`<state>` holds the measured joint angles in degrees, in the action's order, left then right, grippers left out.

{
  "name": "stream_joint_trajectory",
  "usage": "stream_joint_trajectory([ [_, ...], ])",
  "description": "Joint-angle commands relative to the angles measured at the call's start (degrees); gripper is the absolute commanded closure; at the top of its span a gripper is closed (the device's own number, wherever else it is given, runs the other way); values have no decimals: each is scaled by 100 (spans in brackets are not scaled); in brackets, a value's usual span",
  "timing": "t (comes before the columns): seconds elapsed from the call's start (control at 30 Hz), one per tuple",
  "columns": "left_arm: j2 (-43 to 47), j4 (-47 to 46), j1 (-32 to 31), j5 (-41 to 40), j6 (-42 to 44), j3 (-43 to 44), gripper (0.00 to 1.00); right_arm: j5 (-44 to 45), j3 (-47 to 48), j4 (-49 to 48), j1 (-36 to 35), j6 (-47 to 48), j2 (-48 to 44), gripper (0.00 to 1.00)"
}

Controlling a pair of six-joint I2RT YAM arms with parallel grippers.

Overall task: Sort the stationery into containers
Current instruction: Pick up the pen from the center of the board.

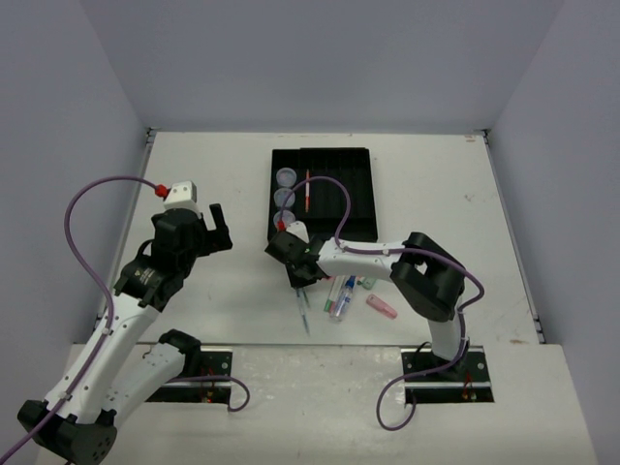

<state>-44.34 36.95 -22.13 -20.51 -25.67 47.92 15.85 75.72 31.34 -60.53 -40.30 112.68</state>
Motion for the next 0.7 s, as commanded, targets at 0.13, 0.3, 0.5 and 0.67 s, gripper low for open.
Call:
stream_joint_trajectory([
  [0.13,-2,-241,51,45,176,-17,0,140,0,291,-11,43,-945,100],
  [0.3,-5,-241,60,31,176,-11,0,-318,8,279,235,468,-1920,100],
  [0.5,13,-232,60,-3,176,-11,0,-702,934,141,1475,935,-1794,100],
  [0.67,-5,-223,60,-14,168,-11,0,-775,2369,232,2269,990,-570,100],
])
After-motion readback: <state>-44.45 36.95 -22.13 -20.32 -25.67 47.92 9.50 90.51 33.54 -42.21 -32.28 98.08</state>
